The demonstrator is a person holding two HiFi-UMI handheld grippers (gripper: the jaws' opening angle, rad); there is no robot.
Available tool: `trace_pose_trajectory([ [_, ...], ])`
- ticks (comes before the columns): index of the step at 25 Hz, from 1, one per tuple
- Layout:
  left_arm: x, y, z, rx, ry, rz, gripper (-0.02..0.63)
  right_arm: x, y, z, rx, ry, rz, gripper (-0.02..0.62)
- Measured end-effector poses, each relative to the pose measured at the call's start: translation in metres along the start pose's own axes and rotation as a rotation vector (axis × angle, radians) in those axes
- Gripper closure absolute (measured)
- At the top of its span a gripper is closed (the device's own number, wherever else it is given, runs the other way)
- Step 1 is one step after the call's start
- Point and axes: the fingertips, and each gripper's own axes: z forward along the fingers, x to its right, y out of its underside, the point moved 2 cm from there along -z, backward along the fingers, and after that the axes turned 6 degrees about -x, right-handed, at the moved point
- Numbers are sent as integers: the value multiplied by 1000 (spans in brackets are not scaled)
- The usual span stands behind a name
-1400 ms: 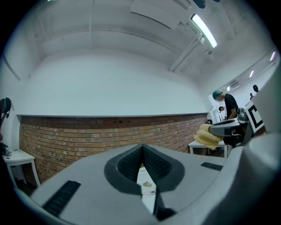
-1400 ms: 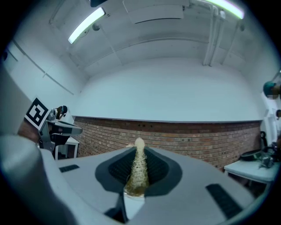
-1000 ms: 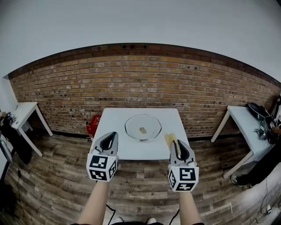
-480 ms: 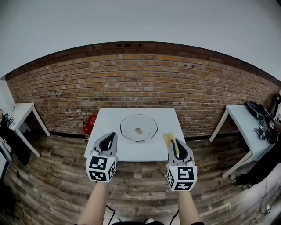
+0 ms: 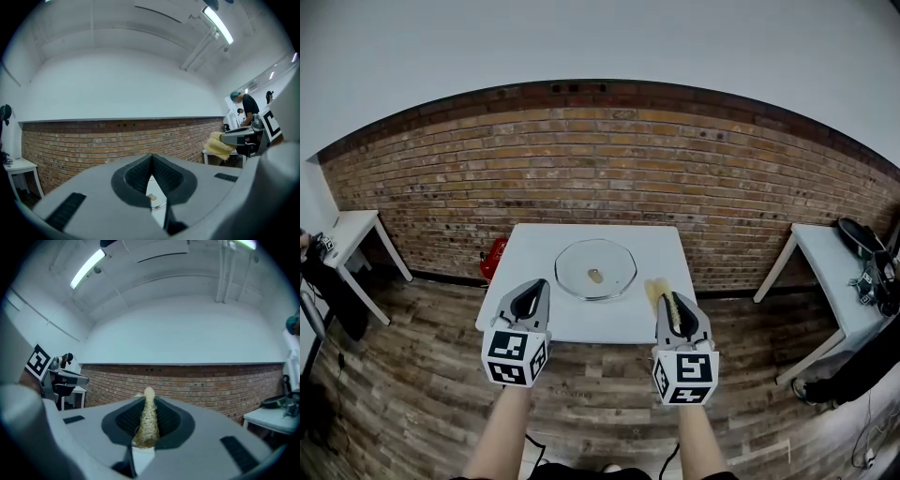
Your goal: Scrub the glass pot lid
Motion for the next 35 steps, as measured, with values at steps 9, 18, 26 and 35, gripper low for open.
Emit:
trace_pose_trajectory([
  [9,12,11,13,-22,-35,-3,595,18,13,13,-8,-44,-3,537],
  [18,-2,11,50,4,-18,2,595,30,14,40,9,-14,-15,537],
  [26,-15,7,85,8,14,16,595,31,9,73,13,5,-19,537],
  [35,-38,24,115,-16,14,-6,595,25,18,111,-6,-1,-20,537],
])
